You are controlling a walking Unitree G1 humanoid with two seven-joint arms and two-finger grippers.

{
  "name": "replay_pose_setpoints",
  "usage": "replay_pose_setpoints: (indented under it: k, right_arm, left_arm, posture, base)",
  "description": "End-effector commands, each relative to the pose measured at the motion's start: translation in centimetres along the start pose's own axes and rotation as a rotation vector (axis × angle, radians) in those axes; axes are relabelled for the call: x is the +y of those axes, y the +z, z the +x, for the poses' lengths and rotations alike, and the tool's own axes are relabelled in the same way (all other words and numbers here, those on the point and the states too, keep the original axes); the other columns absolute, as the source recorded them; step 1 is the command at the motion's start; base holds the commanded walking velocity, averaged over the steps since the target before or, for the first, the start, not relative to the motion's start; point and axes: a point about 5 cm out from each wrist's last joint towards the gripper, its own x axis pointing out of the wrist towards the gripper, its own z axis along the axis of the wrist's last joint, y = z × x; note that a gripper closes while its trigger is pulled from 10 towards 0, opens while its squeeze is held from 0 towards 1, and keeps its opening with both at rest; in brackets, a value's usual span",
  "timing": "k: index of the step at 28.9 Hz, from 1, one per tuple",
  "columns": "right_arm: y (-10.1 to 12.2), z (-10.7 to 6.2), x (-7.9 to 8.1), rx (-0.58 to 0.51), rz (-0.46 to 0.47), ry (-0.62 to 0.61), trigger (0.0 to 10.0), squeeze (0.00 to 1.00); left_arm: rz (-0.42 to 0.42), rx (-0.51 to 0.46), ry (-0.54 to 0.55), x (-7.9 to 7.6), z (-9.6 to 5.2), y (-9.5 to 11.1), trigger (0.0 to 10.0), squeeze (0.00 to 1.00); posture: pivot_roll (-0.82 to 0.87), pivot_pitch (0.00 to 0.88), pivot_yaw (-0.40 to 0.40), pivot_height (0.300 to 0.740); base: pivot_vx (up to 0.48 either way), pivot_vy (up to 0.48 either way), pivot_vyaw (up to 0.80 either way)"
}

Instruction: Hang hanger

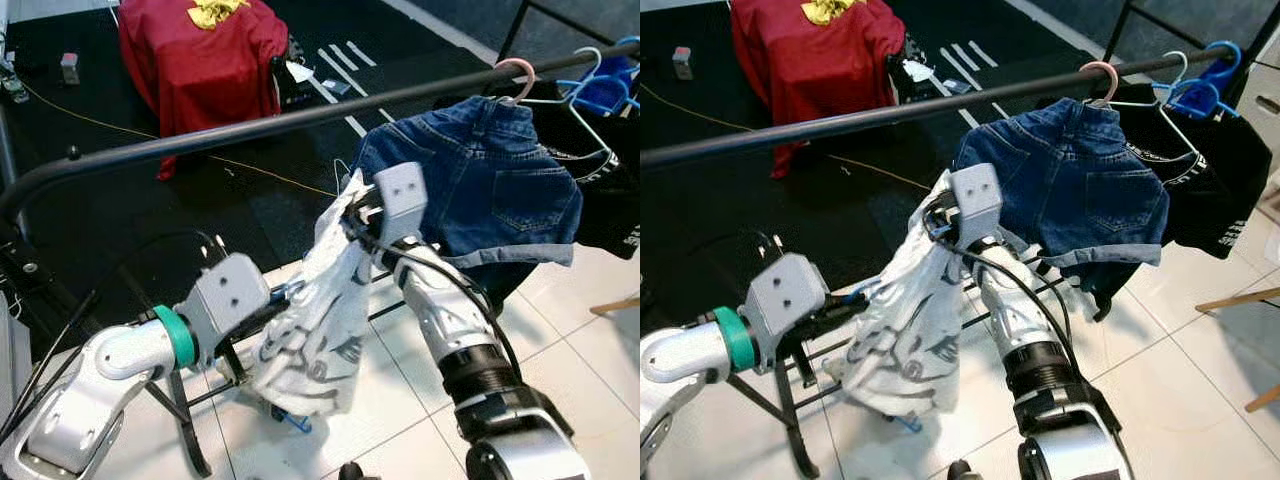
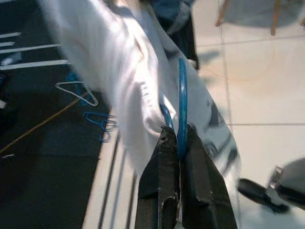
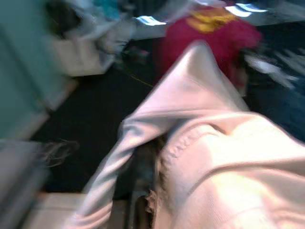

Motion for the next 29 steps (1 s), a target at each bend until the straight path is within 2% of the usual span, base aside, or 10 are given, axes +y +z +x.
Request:
replay_pose_setpoints:
  k: [1,3,4,9,10,15,20,21,26,29]
  right_arm:
    - [1.1,0.1,2.5,-0.048,0.013,0.189,10.0,0.00]
    - [1.1,0.1,2.5,-0.048,0.013,0.189,10.0,0.00]
    - [0.3,-1.3,5.0,0.022,-0.056,0.354,10.0,0.00]
    - [-1.9,-2.8,5.6,0.150,-0.158,0.382,10.0,0.00]
    - [-2.9,-3.5,5.3,0.200,-0.207,0.364,10.0,1.00]
    - [-5.1,-5.1,3.7,0.308,-0.276,0.263,10.0,1.00]
    - [-4.9,-5.3,1.8,0.326,-0.310,0.130,10.0,0.96]
    - [-4.8,-5.5,1.1,0.330,-0.314,0.093,10.0,0.00]
    - [-2.8,-5.8,-0.1,0.240,-0.344,0.023,10.0,0.00]
    - [-0.7,-6.3,0.6,0.126,-0.345,0.107,10.0,0.00]
  left_arm:
    - [-0.026,0.027,-0.028,-0.7,0.3,-0.6,0.0,0.00]
    - [-0.026,0.027,-0.028,-0.7,0.3,-0.6,0.0,0.00]
    - [-0.037,0.020,0.000,-0.5,0.7,-0.5,0.0,0.00]
    - [-0.057,0.004,0.053,0.1,1.1,-0.3,0.0,0.00]
    - [-0.071,-0.003,0.081,0.4,1.3,-0.1,0.0,0.00]
    - [-0.091,-0.011,0.123,1.2,1.3,0.1,0.0,0.00]
    - [-0.086,-0.003,0.132,1.7,1.1,-0.1,0.0,0.00]
    - [-0.080,0.002,0.133,1.8,1.0,-0.2,0.0,0.00]
    - [-0.071,0.017,0.130,1.8,1.0,-0.4,0.0,0.00]
    - [-0.053,0.033,0.123,1.7,1.0,-0.7,0.0,0.00]
  posture:
    - [-0.08,0.196,0.065,0.740]
    - [-0.08,0.196,0.065,0.740]
    - [-0.08,0.202,0.063,0.740]
    - [-0.08,0.205,0.060,0.740]
    - [-0.08,0.208,0.059,0.740]
    - [-0.09,0.213,0.061,0.740]
    - [-0.09,0.215,0.066,0.740]
    - [-0.09,0.217,0.068,0.740]
    - [-0.09,0.221,0.071,0.740]
    - [-0.09,0.221,0.070,0.740]
  base:
    - [0.000,0.000,0.00]
    - [0.000,0.000,0.00]
    - [0.000,0.000,0.00]
    - [0.000,0.000,0.00]
    - [0.000,0.000,0.00]
    - [0.000,0.000,0.00]
    - [0.000,0.000,0.00]
    - [0.000,0.000,0.00]
    - [0.000,0.000,0.00]
    - [0.000,0.000,0.00]
